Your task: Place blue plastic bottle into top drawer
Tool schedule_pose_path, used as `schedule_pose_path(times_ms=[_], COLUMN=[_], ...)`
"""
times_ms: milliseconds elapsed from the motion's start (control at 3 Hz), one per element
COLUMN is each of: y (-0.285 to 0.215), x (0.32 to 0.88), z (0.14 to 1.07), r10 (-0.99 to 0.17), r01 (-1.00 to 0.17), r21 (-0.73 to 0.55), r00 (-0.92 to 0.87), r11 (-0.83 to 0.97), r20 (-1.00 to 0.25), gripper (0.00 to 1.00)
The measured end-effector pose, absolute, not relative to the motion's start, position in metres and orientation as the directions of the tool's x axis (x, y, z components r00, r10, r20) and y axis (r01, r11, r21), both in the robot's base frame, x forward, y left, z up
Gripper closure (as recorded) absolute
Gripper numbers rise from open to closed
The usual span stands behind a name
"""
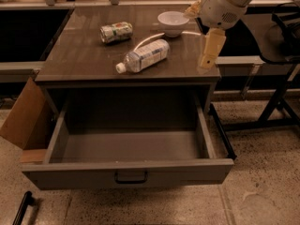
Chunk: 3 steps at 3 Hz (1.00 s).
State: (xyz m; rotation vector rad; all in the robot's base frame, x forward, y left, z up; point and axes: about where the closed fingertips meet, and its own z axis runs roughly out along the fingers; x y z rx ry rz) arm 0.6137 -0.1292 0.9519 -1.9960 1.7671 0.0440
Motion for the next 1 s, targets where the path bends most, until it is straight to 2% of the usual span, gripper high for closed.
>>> schedule_pose_path(times_ms=[1000], y=[-0.063], x=[0.657], z=[0.924], r10=[-0.943], r01=[-0.943], r21=[-0.310], r00=[0.209], r11=[-0.124], r20=[-0.260], gripper=[0.00])
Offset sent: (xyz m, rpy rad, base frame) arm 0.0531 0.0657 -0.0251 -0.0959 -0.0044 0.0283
